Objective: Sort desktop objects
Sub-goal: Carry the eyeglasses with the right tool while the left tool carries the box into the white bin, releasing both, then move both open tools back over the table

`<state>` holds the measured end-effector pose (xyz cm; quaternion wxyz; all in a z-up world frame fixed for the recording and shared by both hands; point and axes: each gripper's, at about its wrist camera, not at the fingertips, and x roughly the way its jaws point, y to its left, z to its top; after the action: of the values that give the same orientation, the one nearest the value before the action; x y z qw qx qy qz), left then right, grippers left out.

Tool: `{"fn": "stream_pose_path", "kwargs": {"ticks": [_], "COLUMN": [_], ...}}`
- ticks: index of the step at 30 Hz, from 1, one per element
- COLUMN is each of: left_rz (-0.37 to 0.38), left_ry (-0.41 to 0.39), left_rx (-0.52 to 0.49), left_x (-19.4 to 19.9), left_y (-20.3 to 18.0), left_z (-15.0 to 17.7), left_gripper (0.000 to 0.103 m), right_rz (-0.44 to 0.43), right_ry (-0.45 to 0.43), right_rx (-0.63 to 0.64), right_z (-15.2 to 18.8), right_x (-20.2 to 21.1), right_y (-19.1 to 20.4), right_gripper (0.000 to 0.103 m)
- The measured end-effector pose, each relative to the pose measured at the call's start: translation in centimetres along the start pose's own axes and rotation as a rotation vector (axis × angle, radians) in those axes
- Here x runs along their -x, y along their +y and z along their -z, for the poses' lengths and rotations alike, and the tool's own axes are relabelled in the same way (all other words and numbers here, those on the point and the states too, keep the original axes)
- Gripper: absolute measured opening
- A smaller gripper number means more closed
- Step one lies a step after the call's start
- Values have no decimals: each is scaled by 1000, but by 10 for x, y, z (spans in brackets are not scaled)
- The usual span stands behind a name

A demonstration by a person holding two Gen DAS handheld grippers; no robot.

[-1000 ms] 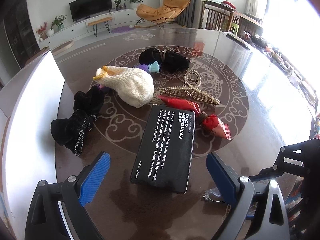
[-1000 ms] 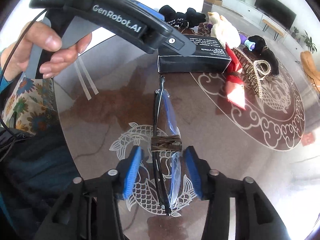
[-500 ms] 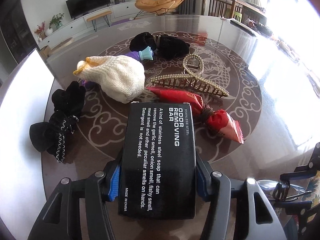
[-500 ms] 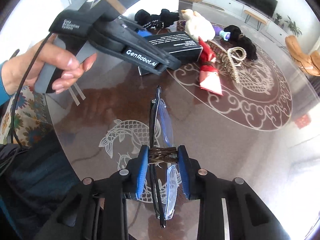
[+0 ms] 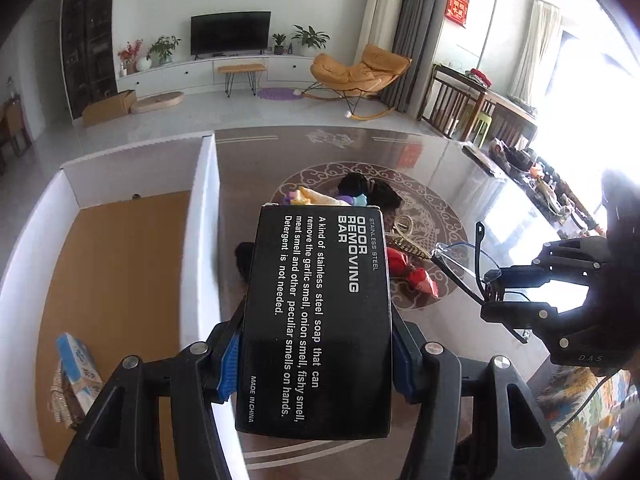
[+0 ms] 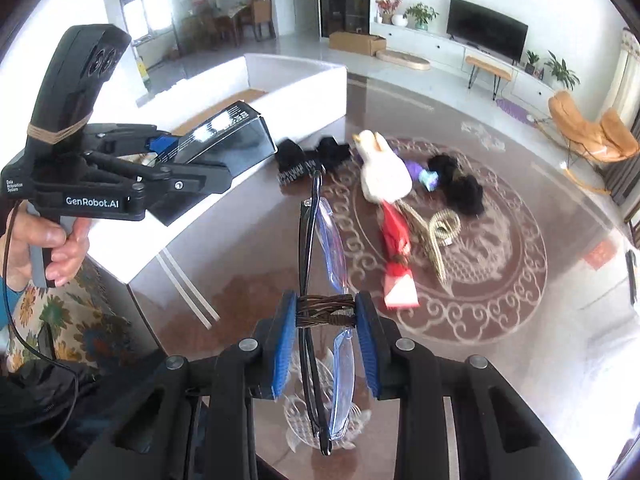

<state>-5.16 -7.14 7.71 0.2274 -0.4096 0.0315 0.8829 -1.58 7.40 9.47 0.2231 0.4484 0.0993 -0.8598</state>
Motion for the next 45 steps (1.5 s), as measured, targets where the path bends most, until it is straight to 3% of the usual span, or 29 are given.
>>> {"fn": "stream_pose_path", "kwargs": {"ticks": [5, 12, 16, 22, 23, 25, 28, 33, 35, 37, 40, 42, 45], "left_rz": [-184, -341, -375, -406, -419, -447, -434, -330, -277, -213, -116, -55, -12], "left_ry": [-35, 63, 132, 199, 207, 200, 143, 47, 13, -13, -33, -32, 11], "left_rx": [83, 219, 262, 309, 312, 313, 317, 296, 260, 208, 120, 54, -49], "left_x": [48, 54, 36, 13, 11, 10, 17, 30, 34, 38, 37, 30, 4], "left_y": [86, 177, 200, 212, 212, 208, 197, 157, 129, 97, 37, -6, -64], "left_z": [-1, 47, 72, 93, 95, 92, 85, 70, 63, 51, 43, 44, 54], "left_gripper": [58, 58, 58, 59, 63, 73, 75, 75, 75, 75, 85, 97, 101], "right_rz": [-134, -312, -316, -276, -276, -267, -281, -260, -214, -130, -28, 59, 196], "right_ry": [-109, -152, -99, 0, 24, 47, -2, -136, -201, -255, -274, -240, -166], "right_rx": [51, 134, 137, 90, 84, 63, 36, 30, 14, -25, -128, -186, -210], "right_z": [-74, -150, -164, -159, -157, -156, -153, -144, -131, -114, -69, -31, 26], "right_x": [-5, -44, -89, -153, -162, -172, -164, -121, -101, -87, -77, -78, -77], "right_y": [66, 171, 202, 209, 209, 209, 199, 167, 144, 114, 60, 25, -15], "right_gripper": [30, 30, 30, 31, 32, 40, 60, 78, 94, 102, 103, 103, 103]}}
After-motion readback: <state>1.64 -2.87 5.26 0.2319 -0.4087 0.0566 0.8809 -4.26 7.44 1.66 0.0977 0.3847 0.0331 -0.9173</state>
